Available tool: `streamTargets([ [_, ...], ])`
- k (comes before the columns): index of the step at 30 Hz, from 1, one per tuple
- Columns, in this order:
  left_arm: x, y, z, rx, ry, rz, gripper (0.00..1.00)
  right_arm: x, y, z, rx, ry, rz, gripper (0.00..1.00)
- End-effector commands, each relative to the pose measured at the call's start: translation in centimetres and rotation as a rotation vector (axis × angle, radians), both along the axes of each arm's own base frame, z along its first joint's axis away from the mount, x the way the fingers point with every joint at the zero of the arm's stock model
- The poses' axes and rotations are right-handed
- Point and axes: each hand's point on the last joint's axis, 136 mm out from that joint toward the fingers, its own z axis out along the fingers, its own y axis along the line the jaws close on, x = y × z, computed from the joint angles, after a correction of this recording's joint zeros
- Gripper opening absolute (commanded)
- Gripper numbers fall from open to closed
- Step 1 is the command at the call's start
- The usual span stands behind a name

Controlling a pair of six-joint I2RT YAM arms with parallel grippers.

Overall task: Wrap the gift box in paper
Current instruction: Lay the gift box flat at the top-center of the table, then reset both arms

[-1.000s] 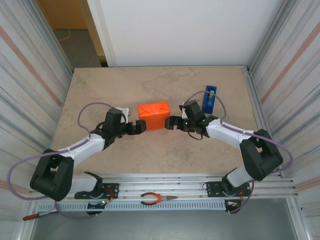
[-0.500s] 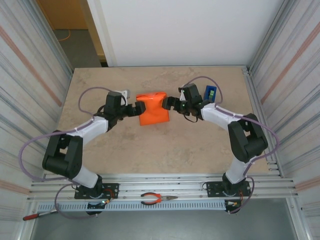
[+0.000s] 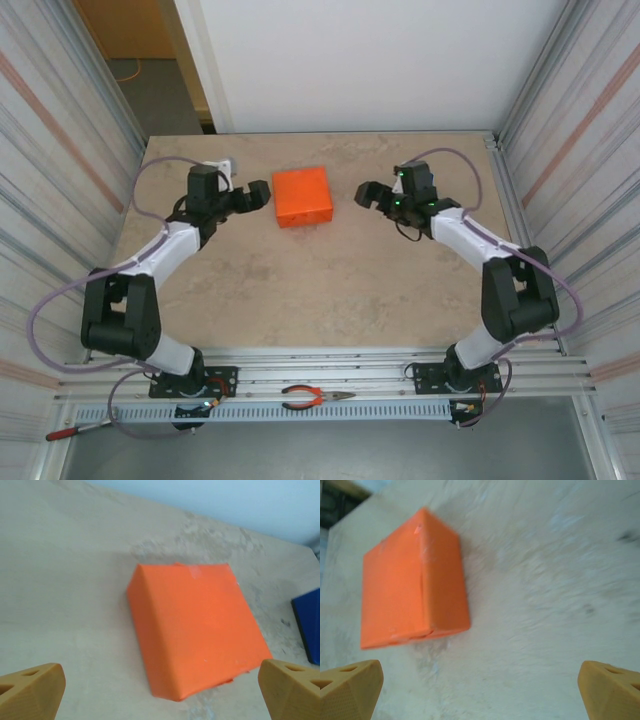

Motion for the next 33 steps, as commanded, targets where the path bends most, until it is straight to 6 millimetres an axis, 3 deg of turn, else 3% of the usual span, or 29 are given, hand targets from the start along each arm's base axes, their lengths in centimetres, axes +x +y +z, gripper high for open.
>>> streamTargets([
  [1, -0.2, 3.2, 2.7, 0.129, -0.136, 0.092, 0.99, -0.2, -5.3, 1.5, -0.084, -0.033, -0.142, 0.98],
  [6, -0.8, 5.9, 5.1, 0.372, -0.285, 0.136, 0.99, -0.1, -11.8, 2.7, -0.217, -0.080, -0.297, 0.98],
  [10, -1.7, 7.5, 4.6, 0.516, -0.360, 0.160, 0.99, -0.9, -15.2, 3.4, -0.442, -0.163, -0.354, 0.98],
  [13, -2.7, 8.8, 2.1, 0.540, -0.333, 0.183, 0.99, -2.0, -16.9, 3.3, -0.580, -0.195, -0.364, 0.98],
  [18, -4.5, 12.1, -4.1, 0.628, -0.165, 0.307, 0.99, -3.7, -19.4, 1.4, -0.696, -0.196, -0.392, 0.98],
  [21, -4.8, 11.7, -6.5, 0.604, -0.155, 0.293, 0.99, -4.4, -20.8, 0.0, -0.739, -0.173, -0.427, 0.98],
  [26, -3.8, 10.2, -6.8, 0.557, -0.232, 0.232, 0.99, -5.2, -22.2, -2.1, -0.757, -0.166, -0.462, 0.98],
  [30, -3.9, 9.7, -7.7, 0.537, -0.264, 0.200, 0.99, -4.5, -21.8, -3.8, -0.722, -0.195, -0.443, 0.98],
  [33, -4.5, 8.3, -8.0, 0.487, -0.305, 0.090, 0.99, -3.8, -21.1, -5.0, -0.682, -0.230, -0.423, 0.98],
])
